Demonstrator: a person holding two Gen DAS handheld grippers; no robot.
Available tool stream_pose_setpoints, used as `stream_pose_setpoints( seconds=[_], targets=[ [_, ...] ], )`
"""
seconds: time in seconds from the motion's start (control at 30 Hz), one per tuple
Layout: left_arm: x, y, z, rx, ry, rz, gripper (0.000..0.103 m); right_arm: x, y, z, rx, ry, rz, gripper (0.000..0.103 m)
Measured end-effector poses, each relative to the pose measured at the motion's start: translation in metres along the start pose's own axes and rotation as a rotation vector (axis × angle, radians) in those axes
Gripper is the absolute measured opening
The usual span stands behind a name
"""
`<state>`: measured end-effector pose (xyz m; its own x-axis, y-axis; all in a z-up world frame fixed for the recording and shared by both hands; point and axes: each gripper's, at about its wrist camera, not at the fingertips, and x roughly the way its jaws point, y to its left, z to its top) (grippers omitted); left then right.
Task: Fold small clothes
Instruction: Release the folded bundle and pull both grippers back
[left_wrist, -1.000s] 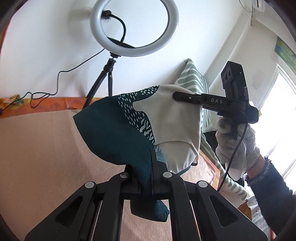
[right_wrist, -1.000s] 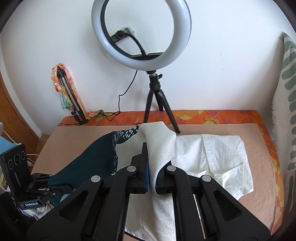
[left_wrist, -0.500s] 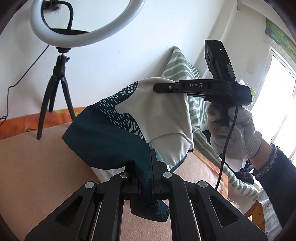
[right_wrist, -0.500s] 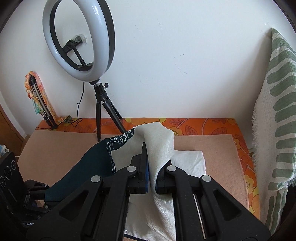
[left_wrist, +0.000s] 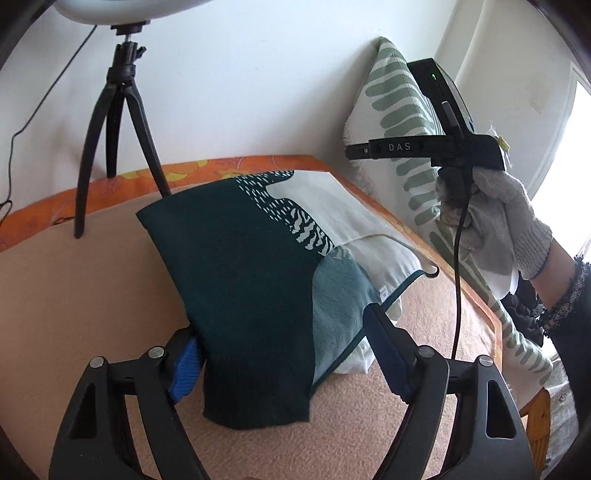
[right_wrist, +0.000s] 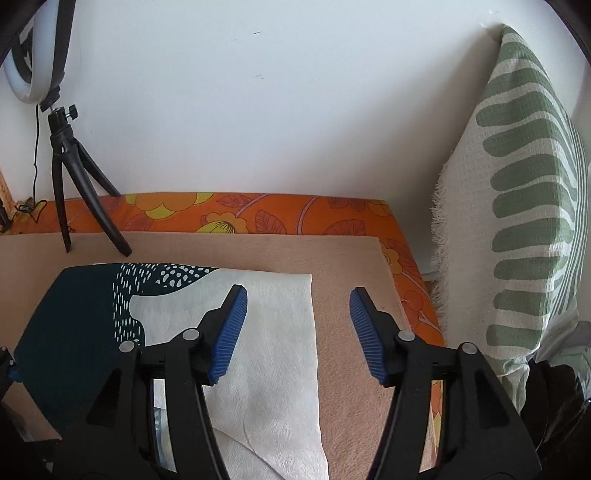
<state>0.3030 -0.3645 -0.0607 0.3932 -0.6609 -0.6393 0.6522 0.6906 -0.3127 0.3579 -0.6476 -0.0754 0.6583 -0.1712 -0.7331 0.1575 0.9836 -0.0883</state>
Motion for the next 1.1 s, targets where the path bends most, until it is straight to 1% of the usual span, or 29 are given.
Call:
stream_pose_setpoints(
  seconds=[0.03,0.1,0.17,0.23,0.3,0.4,0.5,0.6,0.73,0.83,0.93,1.1],
  targets=[
    [-0.004,0.0,0.0,0.007,-0.001,0.019,0.082,-0.002,-0.004,-0.002,0.022,-0.008,-0.001,0.061],
    [-0.008,0.003,0.003,-0.01,0.02,0.06,0.083,-0.005,-0.012,-0.004,0.054,-0.014,0.004,0.062],
    [-0.013,0.005,0.002,-0.033,0.043,0.056,0.083,-0.01,-0.016,-0.005,0.079,-0.025,0.001,0.062],
    [-0.021,0.008,0.001,-0.041,0.044,0.063,0.083,-0.018,-0.018,-0.007,0.099,-0.037,0.008,0.063],
    [-0.029,0.01,0.0,-0.038,0.023,0.069,0.083,-0.025,-0.016,-0.01,0.109,-0.047,0.009,0.066],
    [-0.044,0.006,-0.001,-0.025,0.003,0.085,0.083,-0.04,-0.01,-0.013,0.114,-0.062,0.006,0.067],
    [-0.058,-0.002,-0.004,0.0,-0.009,0.109,0.083,-0.058,-0.003,-0.016,0.119,-0.082,0.005,0.074],
    [-0.076,-0.008,-0.006,0.007,-0.026,0.109,0.083,-0.078,0.004,-0.019,0.131,-0.103,0.015,0.077],
    [-0.107,-0.02,-0.011,0.019,-0.054,0.113,0.083,-0.109,0.016,-0.024,0.145,-0.135,0.012,0.089],
    [-0.129,-0.031,-0.015,0.035,-0.073,0.121,0.083,-0.133,0.027,-0.031,0.141,-0.163,0.013,0.094],
    [-0.153,-0.043,-0.02,0.053,-0.09,0.126,0.083,-0.156,0.037,-0.04,0.136,-0.176,0.011,0.095],
    [-0.192,-0.058,-0.03,0.07,-0.136,0.137,0.083,-0.193,0.052,-0.058,0.163,-0.201,0.005,0.097]
  ],
)
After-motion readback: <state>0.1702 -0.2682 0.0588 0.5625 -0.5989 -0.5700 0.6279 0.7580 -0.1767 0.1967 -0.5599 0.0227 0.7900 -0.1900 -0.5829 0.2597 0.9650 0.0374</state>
